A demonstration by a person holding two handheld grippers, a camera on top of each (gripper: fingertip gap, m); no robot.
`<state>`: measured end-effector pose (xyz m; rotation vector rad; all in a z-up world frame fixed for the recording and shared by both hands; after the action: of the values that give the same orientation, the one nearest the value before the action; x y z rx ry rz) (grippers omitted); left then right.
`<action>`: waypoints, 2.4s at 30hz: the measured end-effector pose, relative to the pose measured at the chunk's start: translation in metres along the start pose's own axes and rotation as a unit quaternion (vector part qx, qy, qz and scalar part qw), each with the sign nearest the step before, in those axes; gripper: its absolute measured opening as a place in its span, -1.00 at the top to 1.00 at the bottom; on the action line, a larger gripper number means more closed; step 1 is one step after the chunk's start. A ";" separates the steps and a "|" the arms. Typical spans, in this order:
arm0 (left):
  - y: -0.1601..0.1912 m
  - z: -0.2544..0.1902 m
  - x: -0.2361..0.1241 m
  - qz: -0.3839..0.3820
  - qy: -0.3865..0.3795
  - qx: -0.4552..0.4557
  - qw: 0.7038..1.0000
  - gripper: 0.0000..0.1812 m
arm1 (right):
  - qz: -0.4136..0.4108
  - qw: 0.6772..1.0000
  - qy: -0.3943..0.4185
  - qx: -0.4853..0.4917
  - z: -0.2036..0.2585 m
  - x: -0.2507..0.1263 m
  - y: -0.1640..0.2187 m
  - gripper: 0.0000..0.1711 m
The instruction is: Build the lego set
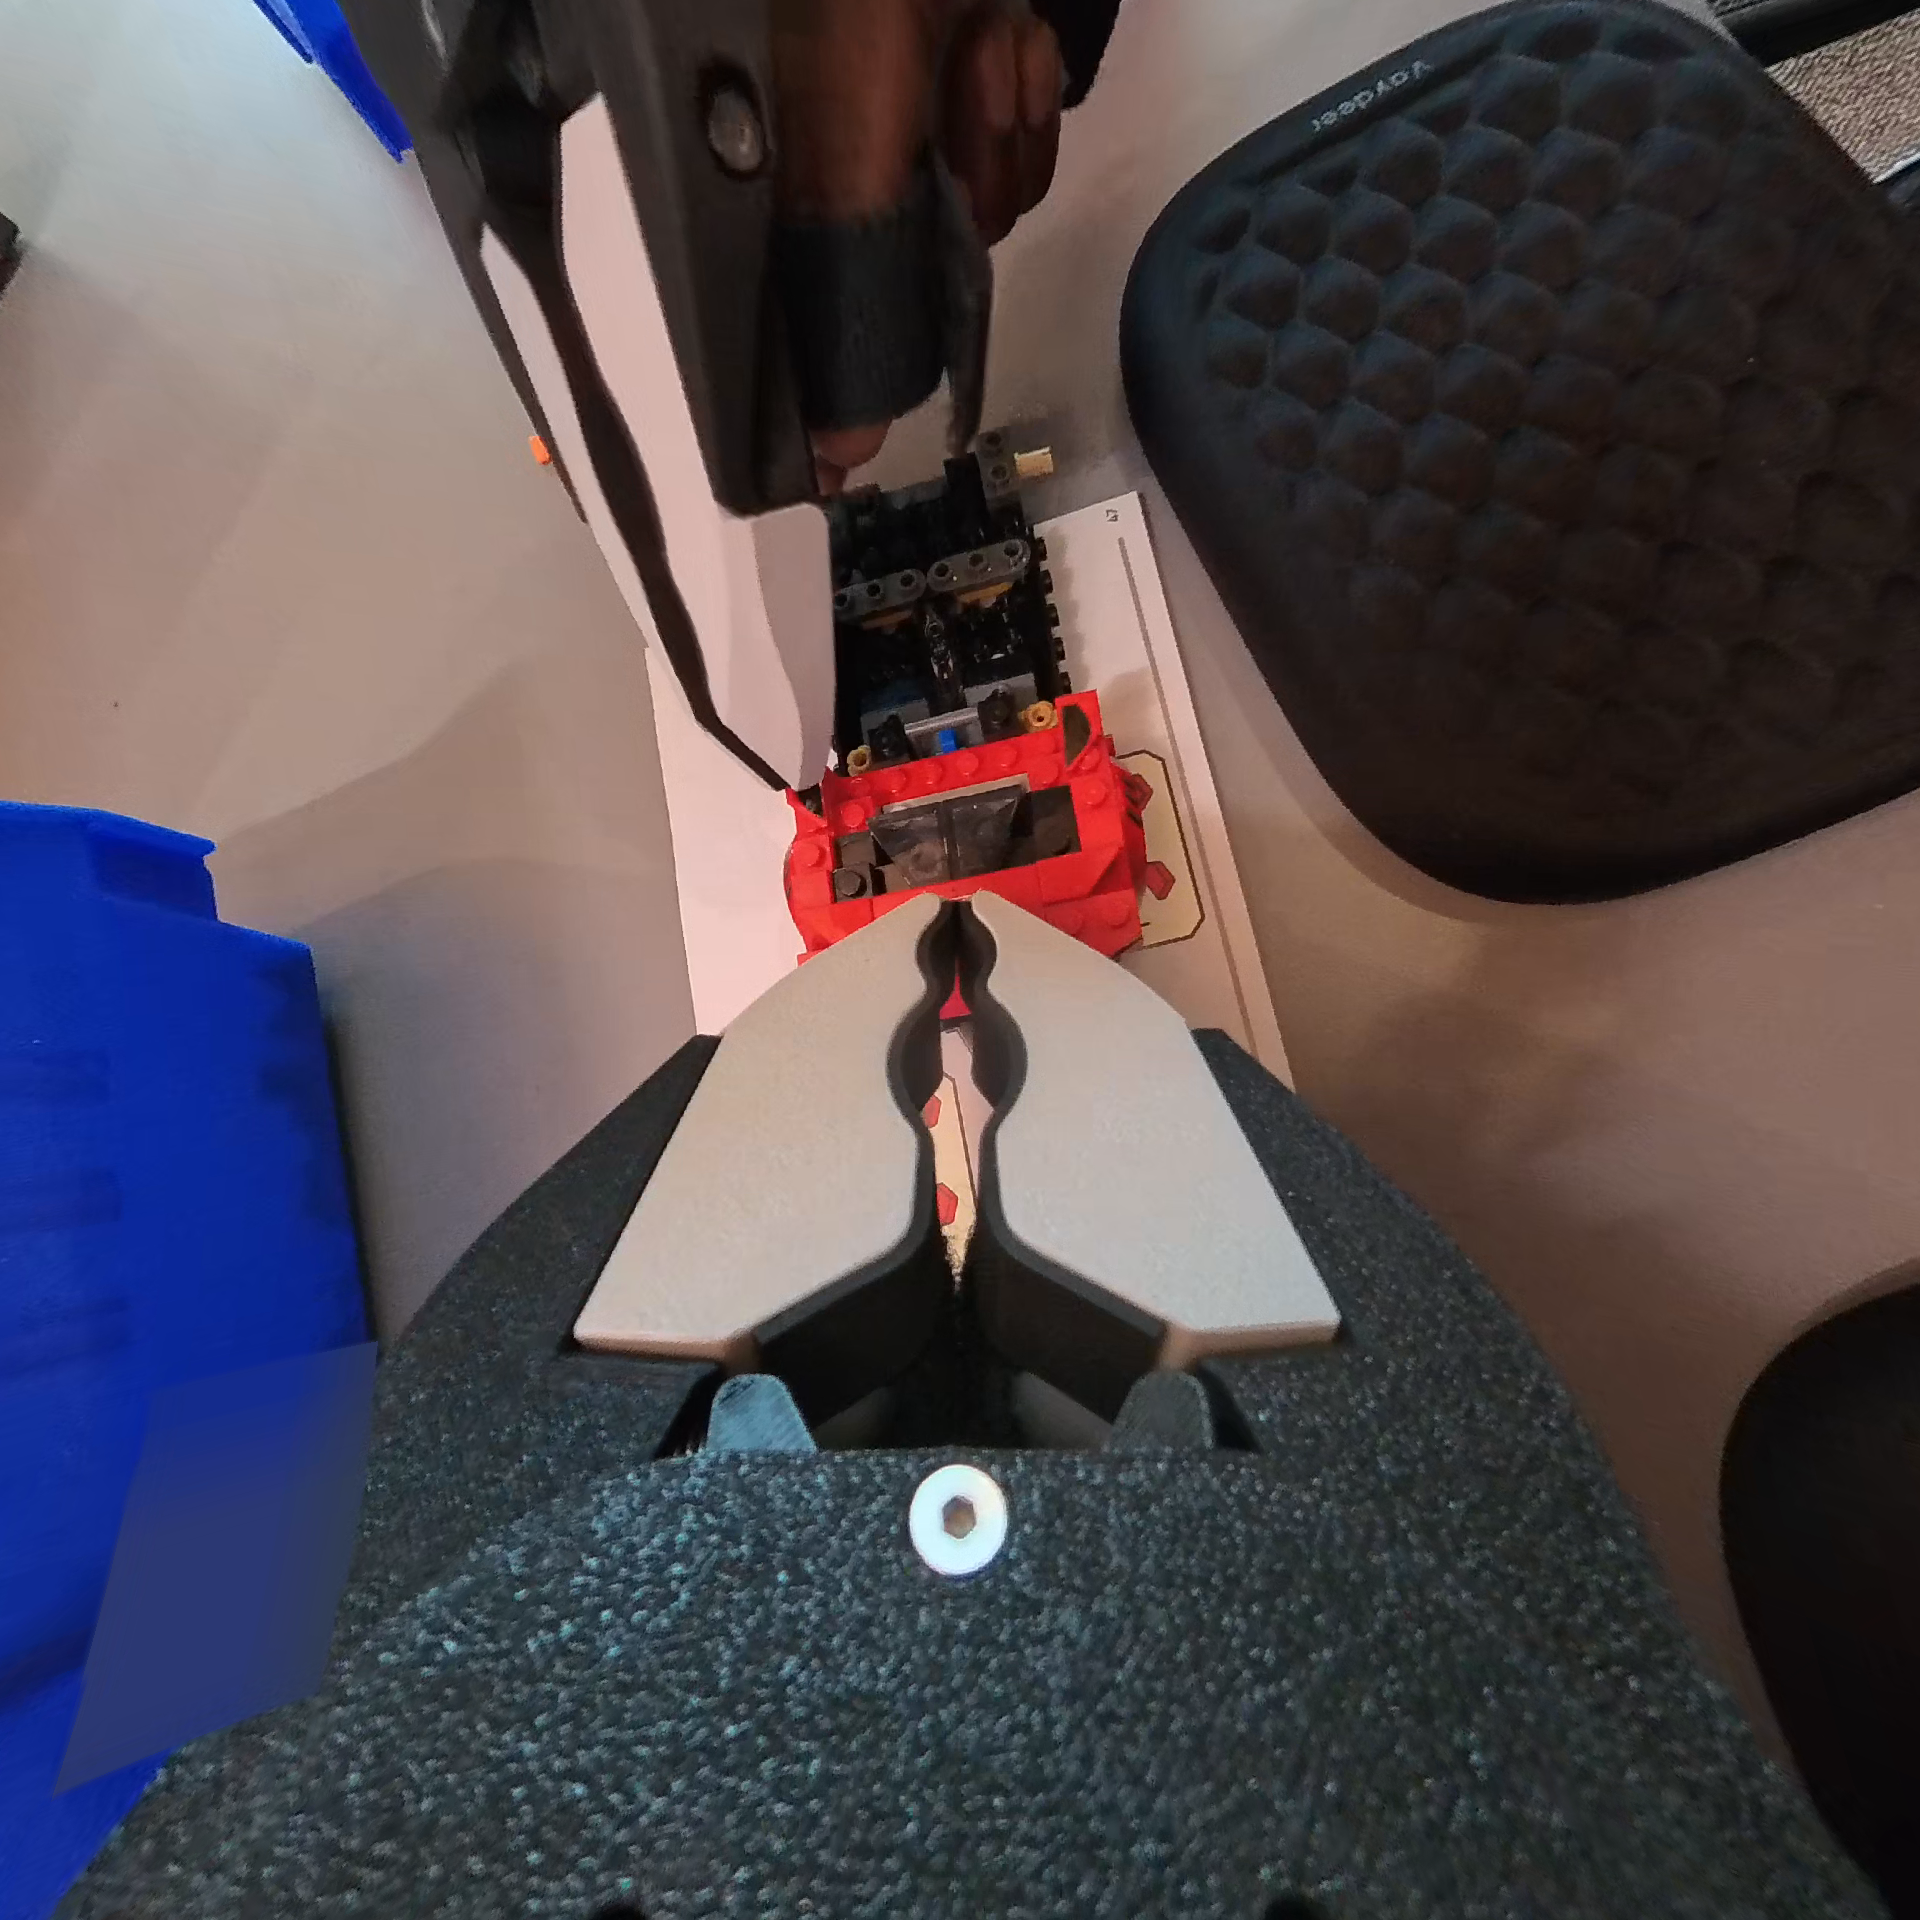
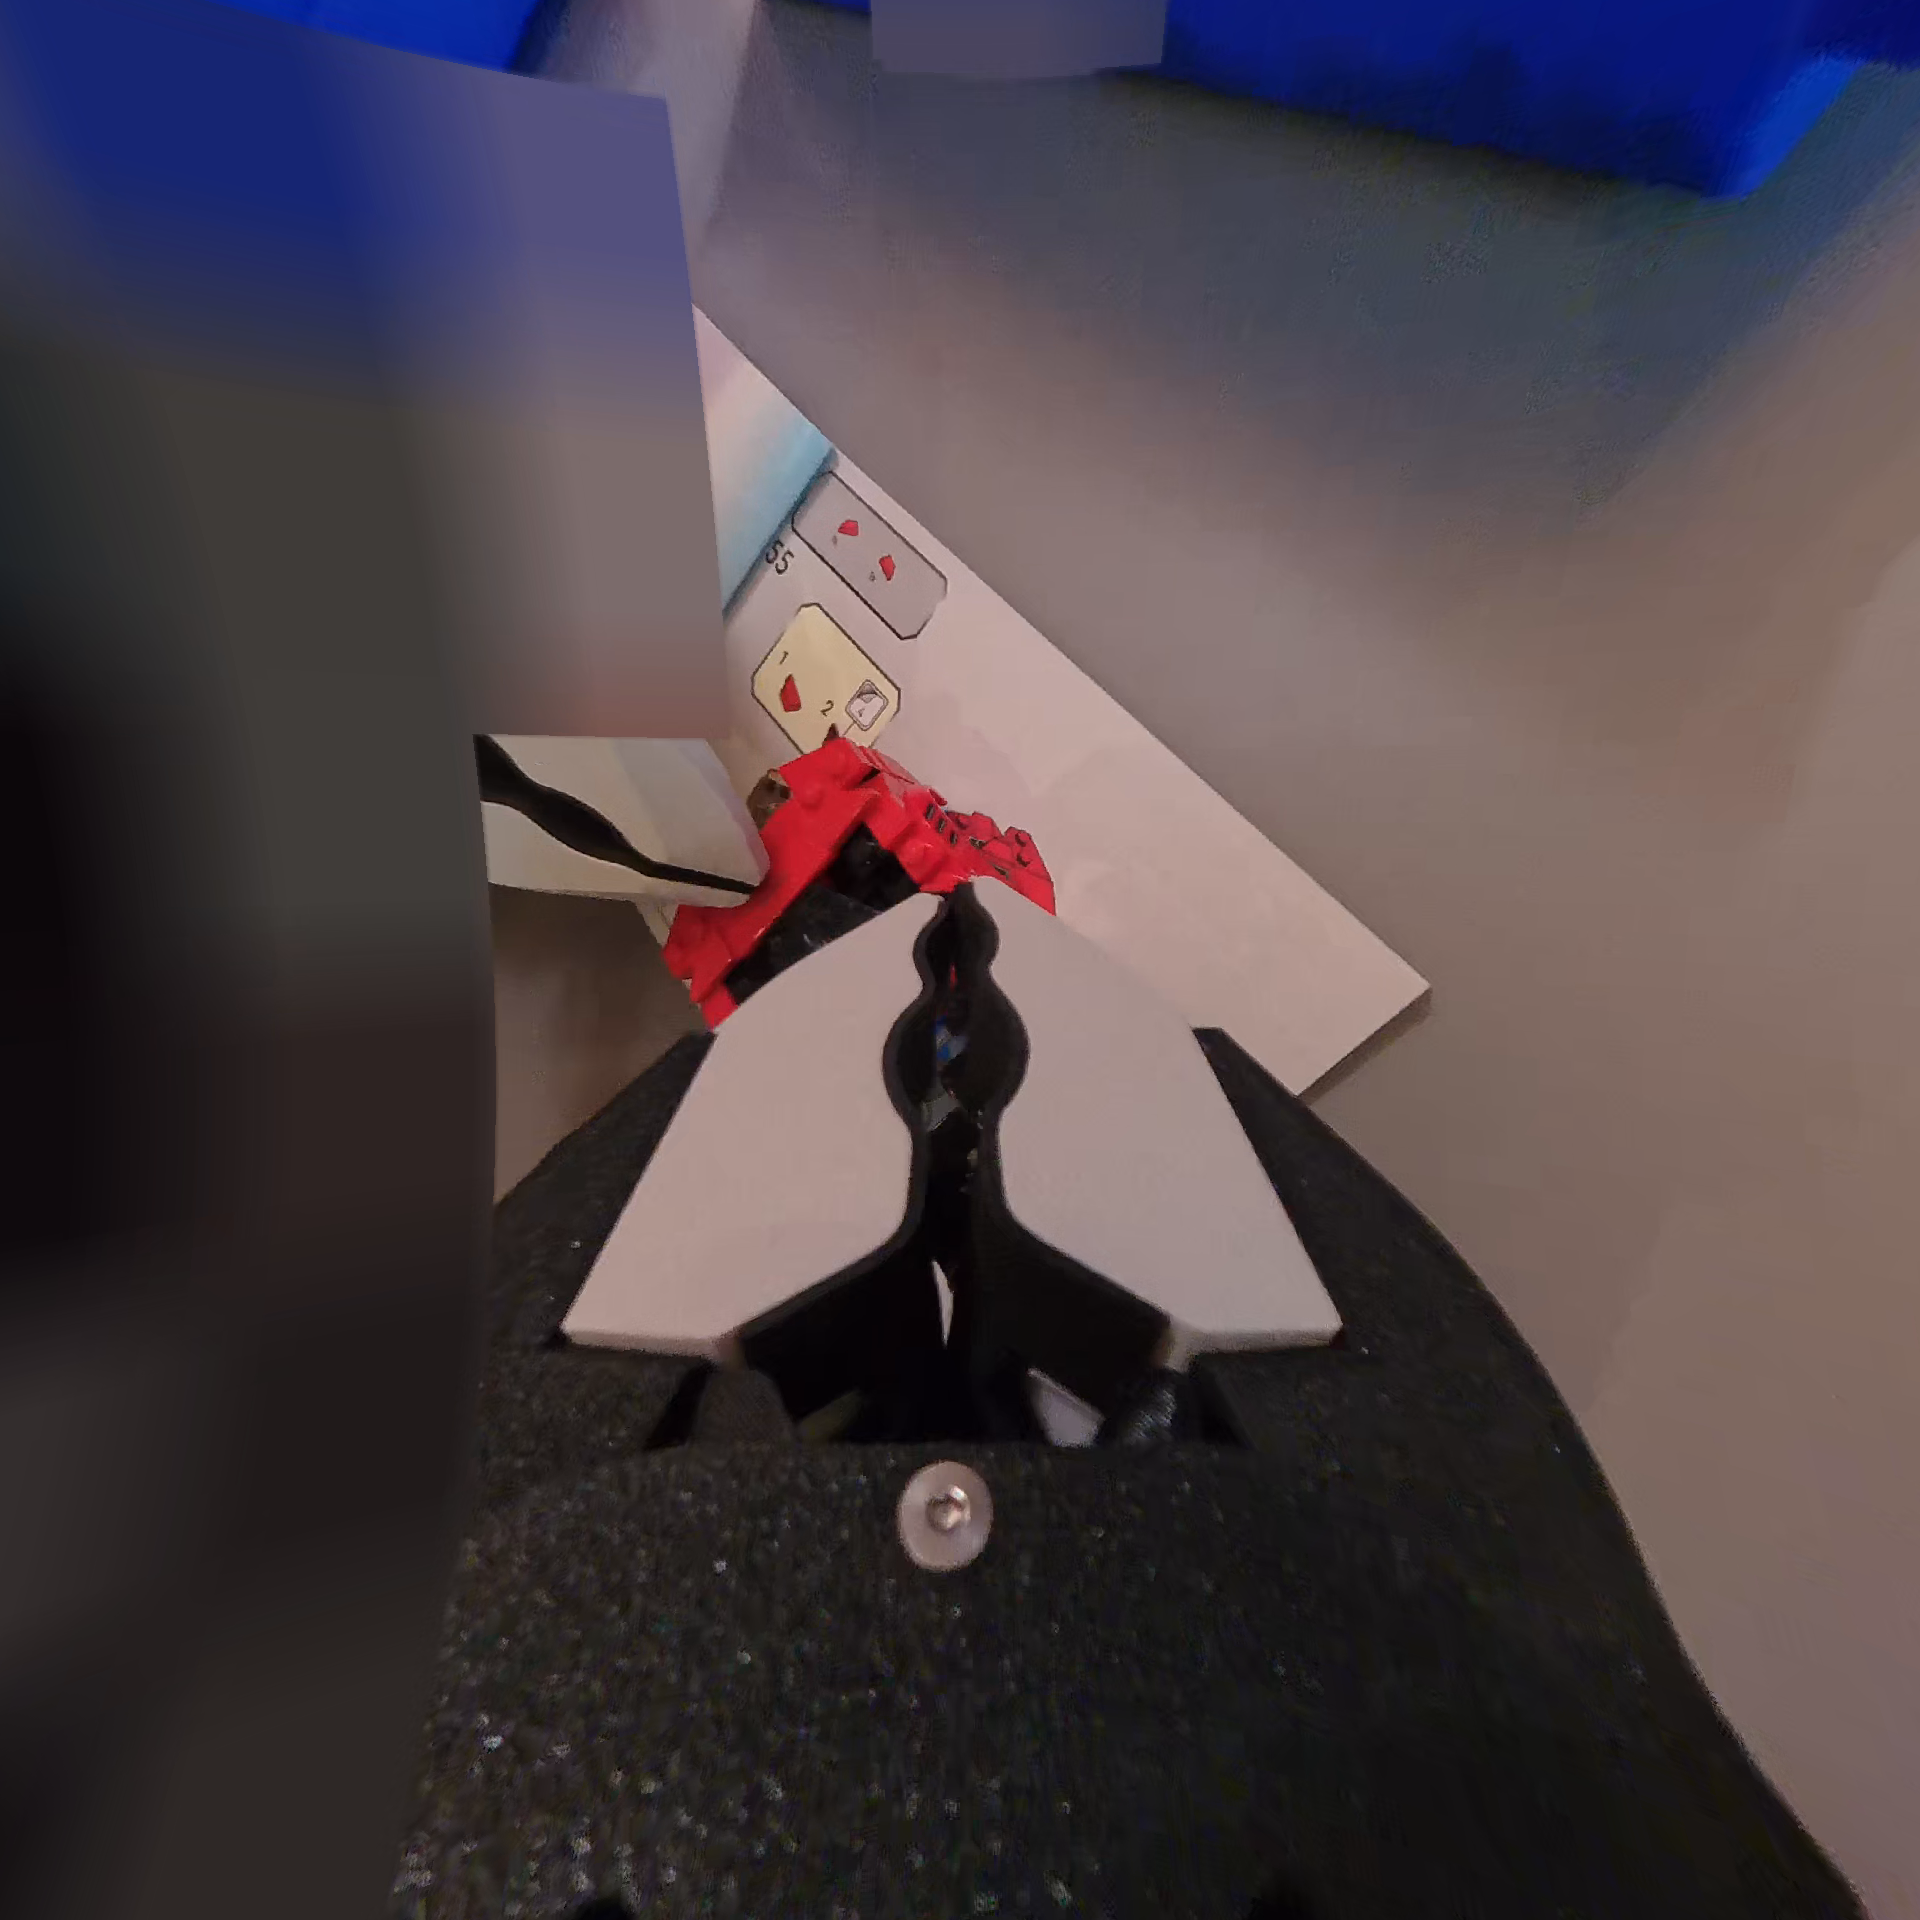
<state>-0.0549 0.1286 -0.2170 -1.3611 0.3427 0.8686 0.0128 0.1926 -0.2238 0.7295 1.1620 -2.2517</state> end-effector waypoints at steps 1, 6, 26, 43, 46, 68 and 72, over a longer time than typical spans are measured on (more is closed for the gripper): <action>0.000 0.000 0.000 0.000 0.000 0.000 1.000 1.00 | 0.000 1.000 0.011 -0.009 0.001 0.000 0.000 1.00; 0.000 0.000 0.000 0.000 -0.001 0.001 1.000 1.00 | -0.001 0.996 0.072 -0.059 0.005 0.001 0.000 1.00; 0.000 -0.001 0.000 0.003 -0.003 0.003 1.000 1.00 | -0.007 0.955 0.239 -0.173 0.011 0.000 -0.002 0.74; 0.000 -0.001 0.000 0.001 -0.003 0.000 1.000 1.00 | -0.079 0.906 0.282 -0.306 0.011 -0.002 -0.002 0.65; 0.000 -0.001 0.000 0.000 -0.001 -0.002 1.000 1.00 | -0.099 0.876 0.308 -0.356 0.017 -0.003 -0.005 0.49; 0.000 -0.002 -0.001 0.002 -0.001 -0.001 1.000 1.00 | -0.073 0.758 0.371 -0.532 0.036 0.003 -0.005 0.36; 0.000 -0.002 -0.001 0.001 0.000 -0.002 1.000 1.00 | -0.066 0.751 0.386 -0.532 0.028 -0.003 -0.004 0.36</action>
<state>-0.0552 0.1268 -0.2169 -1.3653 0.3420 0.8722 0.0058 0.1721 -0.2055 1.0554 2.5680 -0.9025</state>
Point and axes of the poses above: each gripper's, where its closed fingertips meet, x out along the fingers, y out of its underside, z = x × y across the jaws, the point moved 4 cm from there along -x, back along the fingers, and after that the axes turned 4 degrees about -z, right-handed, at the moved point
